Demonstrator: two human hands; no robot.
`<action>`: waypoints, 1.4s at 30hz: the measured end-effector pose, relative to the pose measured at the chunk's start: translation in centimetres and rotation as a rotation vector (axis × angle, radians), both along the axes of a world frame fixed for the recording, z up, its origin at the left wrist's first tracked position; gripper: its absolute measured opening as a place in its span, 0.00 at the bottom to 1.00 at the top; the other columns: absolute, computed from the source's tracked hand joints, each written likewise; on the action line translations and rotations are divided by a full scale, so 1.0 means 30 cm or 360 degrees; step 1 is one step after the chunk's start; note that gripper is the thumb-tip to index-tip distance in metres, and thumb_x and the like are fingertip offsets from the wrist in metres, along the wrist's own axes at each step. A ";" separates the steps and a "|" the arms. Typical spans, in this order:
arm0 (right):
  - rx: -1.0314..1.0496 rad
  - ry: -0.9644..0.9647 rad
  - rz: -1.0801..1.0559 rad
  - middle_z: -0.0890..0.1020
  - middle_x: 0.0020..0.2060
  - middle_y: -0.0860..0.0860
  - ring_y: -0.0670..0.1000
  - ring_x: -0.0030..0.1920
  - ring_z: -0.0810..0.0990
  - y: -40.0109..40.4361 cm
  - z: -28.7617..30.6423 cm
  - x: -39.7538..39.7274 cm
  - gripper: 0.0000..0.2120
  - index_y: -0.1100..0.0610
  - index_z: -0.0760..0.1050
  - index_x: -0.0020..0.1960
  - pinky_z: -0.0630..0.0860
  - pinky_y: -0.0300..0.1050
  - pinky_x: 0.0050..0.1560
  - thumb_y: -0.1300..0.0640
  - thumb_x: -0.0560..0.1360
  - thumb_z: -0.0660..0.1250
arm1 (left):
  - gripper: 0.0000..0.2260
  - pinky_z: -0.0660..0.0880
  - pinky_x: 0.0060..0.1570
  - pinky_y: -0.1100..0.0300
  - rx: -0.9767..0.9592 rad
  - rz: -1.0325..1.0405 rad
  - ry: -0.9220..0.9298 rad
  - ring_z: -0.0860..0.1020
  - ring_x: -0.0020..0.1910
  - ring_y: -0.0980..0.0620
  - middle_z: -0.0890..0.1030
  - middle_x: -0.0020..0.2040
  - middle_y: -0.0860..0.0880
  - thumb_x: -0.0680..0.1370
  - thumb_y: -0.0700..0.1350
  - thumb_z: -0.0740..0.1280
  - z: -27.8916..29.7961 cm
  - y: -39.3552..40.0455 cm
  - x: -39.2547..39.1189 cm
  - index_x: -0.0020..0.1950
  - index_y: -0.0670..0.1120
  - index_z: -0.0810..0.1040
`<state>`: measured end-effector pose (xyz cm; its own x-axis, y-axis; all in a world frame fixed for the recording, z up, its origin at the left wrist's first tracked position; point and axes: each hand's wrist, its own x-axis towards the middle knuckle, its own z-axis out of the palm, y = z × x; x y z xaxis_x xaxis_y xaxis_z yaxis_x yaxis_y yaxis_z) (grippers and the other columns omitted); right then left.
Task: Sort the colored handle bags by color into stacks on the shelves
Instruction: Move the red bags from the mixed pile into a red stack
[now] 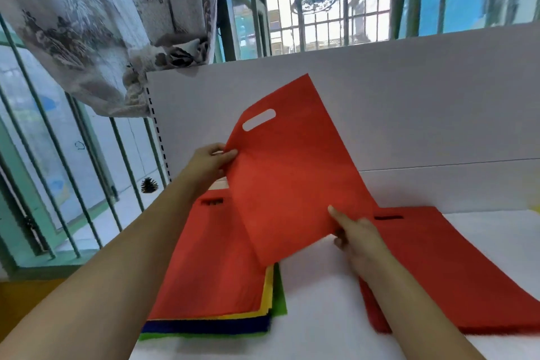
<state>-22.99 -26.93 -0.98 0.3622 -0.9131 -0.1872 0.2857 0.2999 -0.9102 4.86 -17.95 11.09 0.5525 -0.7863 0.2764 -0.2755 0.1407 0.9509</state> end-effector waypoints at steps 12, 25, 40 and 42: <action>-0.0353 0.0704 -0.0556 0.74 0.22 0.54 0.52 0.25 0.71 -0.078 -0.093 -0.620 0.14 0.61 0.72 0.37 0.68 0.43 0.30 0.54 0.76 0.70 | 0.14 0.80 0.37 0.66 0.0224 -0.0400 0.0531 0.83 0.43 0.52 0.82 0.50 0.42 0.76 0.30 0.66 -0.205 -0.451 -0.434 0.61 0.38 0.77; -0.0478 0.1651 -0.0882 0.77 0.34 0.48 0.48 0.39 0.76 0.033 -0.194 -0.861 0.09 0.51 0.73 0.37 0.73 0.47 0.38 0.49 0.74 0.64 | 0.15 0.78 0.48 0.57 0.0665 -0.0057 -0.0619 0.82 0.45 0.45 0.84 0.47 0.45 0.67 0.32 0.71 -0.507 -0.637 -0.650 0.50 0.45 0.83; -0.1364 0.1371 -0.0427 0.70 0.69 0.47 0.46 0.71 0.65 0.087 -0.109 -0.372 0.27 0.51 0.68 0.72 0.57 0.35 0.69 0.46 0.75 0.68 | 0.16 0.71 0.57 0.57 0.0596 0.0113 -0.1442 0.77 0.58 0.45 0.77 0.59 0.44 0.76 0.45 0.67 -0.235 -0.411 -0.392 0.64 0.46 0.78; -0.1462 0.1256 -0.0147 0.64 0.72 0.40 0.38 0.71 0.59 0.139 -0.105 -0.265 0.29 0.45 0.61 0.74 0.52 0.30 0.67 0.40 0.76 0.64 | 0.15 0.71 0.57 0.56 0.0516 0.0164 -0.1590 0.76 0.58 0.46 0.77 0.58 0.45 0.77 0.45 0.66 -0.192 -0.311 -0.308 0.64 0.46 0.77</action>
<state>-30.93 -22.76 -4.13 0.3675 -0.8380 0.4033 -0.4571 -0.5404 -0.7064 -4.39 -27.28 5.33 0.2581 -0.8663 0.4277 -0.9504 -0.1482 0.2735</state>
